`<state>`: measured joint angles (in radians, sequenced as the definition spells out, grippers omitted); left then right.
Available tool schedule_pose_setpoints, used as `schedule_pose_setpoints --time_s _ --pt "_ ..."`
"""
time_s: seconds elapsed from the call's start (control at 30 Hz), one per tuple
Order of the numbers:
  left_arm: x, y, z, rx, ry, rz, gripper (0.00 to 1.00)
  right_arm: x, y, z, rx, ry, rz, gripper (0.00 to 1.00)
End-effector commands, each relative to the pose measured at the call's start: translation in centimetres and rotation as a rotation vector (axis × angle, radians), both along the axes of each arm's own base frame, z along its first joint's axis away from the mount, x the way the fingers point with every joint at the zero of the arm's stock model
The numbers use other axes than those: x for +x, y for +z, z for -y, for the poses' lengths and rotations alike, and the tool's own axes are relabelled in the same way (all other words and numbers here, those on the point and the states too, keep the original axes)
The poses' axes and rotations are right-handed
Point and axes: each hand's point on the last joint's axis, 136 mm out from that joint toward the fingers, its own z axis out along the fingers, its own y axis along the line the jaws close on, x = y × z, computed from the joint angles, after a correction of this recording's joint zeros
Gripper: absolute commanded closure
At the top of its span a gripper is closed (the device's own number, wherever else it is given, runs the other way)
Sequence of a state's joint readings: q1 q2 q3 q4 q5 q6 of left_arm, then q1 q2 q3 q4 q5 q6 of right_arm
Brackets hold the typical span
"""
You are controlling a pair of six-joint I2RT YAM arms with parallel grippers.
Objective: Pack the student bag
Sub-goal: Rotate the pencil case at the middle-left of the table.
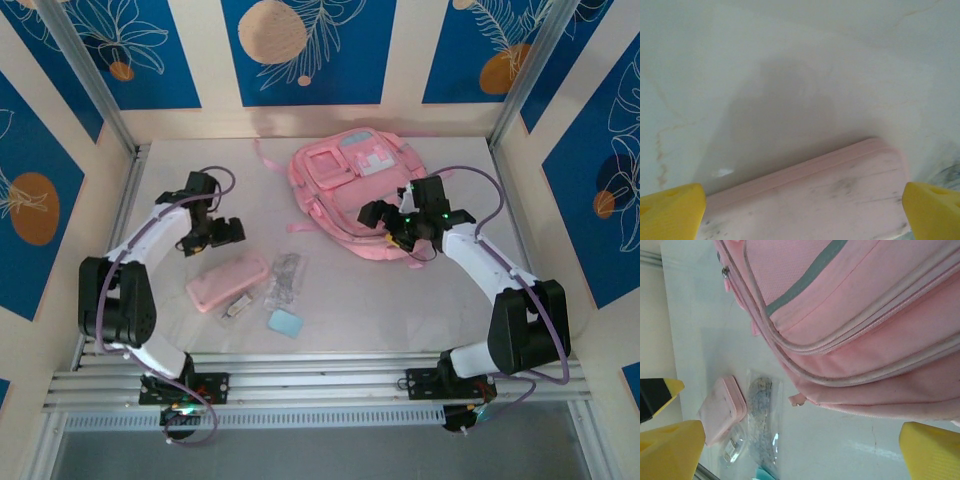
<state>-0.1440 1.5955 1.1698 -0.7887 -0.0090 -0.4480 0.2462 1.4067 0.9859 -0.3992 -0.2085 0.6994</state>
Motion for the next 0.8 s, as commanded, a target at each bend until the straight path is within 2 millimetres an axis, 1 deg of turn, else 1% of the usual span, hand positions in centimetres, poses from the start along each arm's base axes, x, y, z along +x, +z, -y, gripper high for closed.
schedule_pose_setpoints --time_s 0.0,0.1,0.13,0.2,0.33,0.4,0.47,0.57,0.67,0.77 --pt "-2.2 -1.3 -2.8 -0.002 0.109 -0.063 0.00 -0.6 0.9 -1.4 -0.016 0.068 0.017 0.01" --pt "-3.0 -2.3 -3.7 -0.059 0.181 -0.073 0.00 -1.7 1.0 -3.8 -0.012 0.156 0.036 0.02" --pt "-3.0 -2.5 -3.8 -0.070 0.192 -0.070 0.00 -2.1 1.0 -4.8 -0.008 0.190 0.043 0.06" --pt "-3.0 -2.9 -3.9 -0.071 0.196 -0.069 0.00 -2.9 0.7 -7.2 0.009 0.257 0.046 0.15" --pt "-3.1 -4.2 -3.3 -0.118 0.203 -0.085 0.00 -4.4 -0.5 -12.7 0.060 0.403 0.047 0.46" --pt "-3.4 -4.6 -2.7 -0.154 0.208 -0.097 0.00 -5.1 -1.2 -15.3 0.070 0.472 0.054 0.54" --pt "-3.7 -4.8 -1.9 -0.202 0.220 -0.097 0.00 -5.8 -2.1 -18.0 0.070 0.551 0.065 0.58" --pt "-4.1 -4.9 -0.6 -0.291 0.252 -0.086 0.00 -6.9 -3.6 -21.5 0.064 0.657 0.054 0.60" --pt "-4.4 -5.0 0.4 -0.348 0.275 -0.081 0.00 -7.5 -5.0 -24.1 0.060 0.728 0.039 0.65" --pt "-4.5 -4.6 1.2 -0.376 0.274 -0.077 0.00 -7.2 -6.1 -25.8 0.038 0.759 0.037 0.68"
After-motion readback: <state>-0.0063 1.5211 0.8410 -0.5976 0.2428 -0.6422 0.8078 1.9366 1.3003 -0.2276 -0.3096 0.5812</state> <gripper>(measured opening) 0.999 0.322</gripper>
